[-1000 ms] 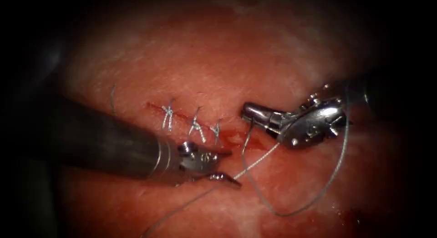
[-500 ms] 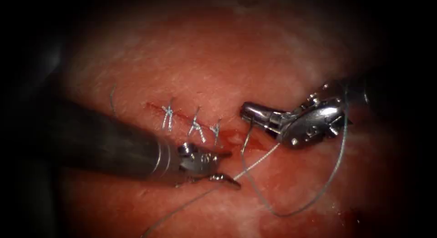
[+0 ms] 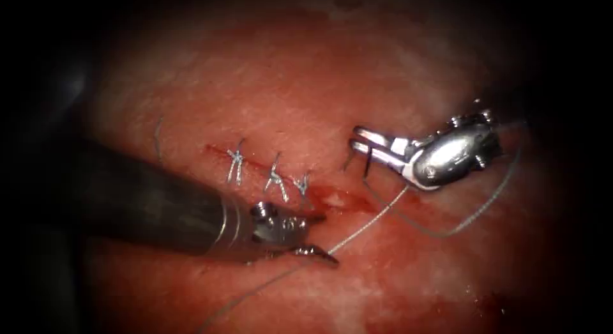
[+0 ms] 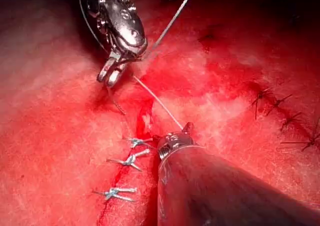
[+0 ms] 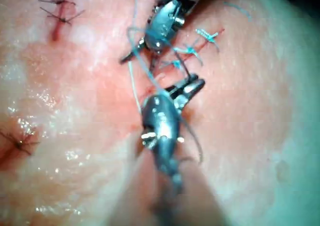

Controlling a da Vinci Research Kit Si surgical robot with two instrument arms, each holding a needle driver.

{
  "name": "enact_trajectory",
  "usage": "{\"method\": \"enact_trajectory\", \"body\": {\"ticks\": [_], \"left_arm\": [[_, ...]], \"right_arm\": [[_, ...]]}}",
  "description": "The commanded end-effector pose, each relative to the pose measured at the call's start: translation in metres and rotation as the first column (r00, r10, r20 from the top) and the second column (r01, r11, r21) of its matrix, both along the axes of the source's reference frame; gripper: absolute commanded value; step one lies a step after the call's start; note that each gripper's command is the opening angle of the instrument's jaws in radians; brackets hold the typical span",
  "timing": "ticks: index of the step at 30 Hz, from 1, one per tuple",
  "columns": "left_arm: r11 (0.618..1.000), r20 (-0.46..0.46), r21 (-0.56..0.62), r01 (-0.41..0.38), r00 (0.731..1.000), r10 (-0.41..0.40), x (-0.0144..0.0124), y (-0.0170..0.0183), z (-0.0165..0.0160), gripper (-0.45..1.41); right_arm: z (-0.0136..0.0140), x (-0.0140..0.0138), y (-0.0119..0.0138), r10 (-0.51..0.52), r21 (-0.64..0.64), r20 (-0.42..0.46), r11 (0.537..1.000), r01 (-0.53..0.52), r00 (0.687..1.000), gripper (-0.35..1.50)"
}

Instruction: Wound Closure

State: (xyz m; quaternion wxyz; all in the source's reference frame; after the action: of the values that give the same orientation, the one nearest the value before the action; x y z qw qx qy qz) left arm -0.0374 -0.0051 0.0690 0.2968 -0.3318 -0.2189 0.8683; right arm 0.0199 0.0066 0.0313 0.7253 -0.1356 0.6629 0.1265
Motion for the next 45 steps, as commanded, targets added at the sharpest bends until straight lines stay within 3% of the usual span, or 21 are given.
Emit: {"method": "enact_trajectory", "body": {"ticks": [1,6,13,21,25,29,45], "left_arm": [[1.000,0.000,0.006,-0.001,1.000,0.001,-0.0004,-0.0013,0.0002,0.55],[1.000,0.001,0.007,0.000,1.000,0.000,-0.0004,-0.0013,0.0002,0.55],[1.000,0.000,0.006,0.000,1.000,0.000,-0.0005,-0.0013,0.0002,0.55],[1.000,0.000,0.006,0.000,1.000,0.000,-0.0005,-0.0013,0.0002,0.55],[1.000,0.001,0.006,-0.001,1.000,0.001,-0.0004,-0.0013,0.0002,0.55],[1.000,0.003,0.006,-0.004,1.000,0.004,-0.0001,-0.0012,0.0003,0.55],[0.998,-0.014,0.017,-0.058,0.998,0.058,0.0028,-0.0019,0.0007,0.55]], "right_arm": [[0.0012,-0.0003,-0.0010,0.011,0.012,0.003,1.000,-0.011,1.000,-0.35],[0.0017,-0.0015,-0.0006,0.025,0.000,-0.002,1.000,-0.025,1.000,-0.35],[0.0018,-0.0008,-0.0003,0.032,-0.025,0.001,0.999,-0.032,0.999,-0.35],[0.0023,-0.0002,0.0007,0.047,0.135,-0.050,0.990,-0.040,0.998,-0.35],[0.0031,-0.0002,0.0007,0.042,0.310,-0.088,0.951,-0.013,0.995,-0.35],[0.0044,0.0003,-0.0012,-0.011,0.497,-0.081,0.866,0.050,0.997,-0.35],[0.0044,0.0021,-0.0026,-0.039,0.702,-0.180,0.695,0.156,0.983,-0.35]]}}
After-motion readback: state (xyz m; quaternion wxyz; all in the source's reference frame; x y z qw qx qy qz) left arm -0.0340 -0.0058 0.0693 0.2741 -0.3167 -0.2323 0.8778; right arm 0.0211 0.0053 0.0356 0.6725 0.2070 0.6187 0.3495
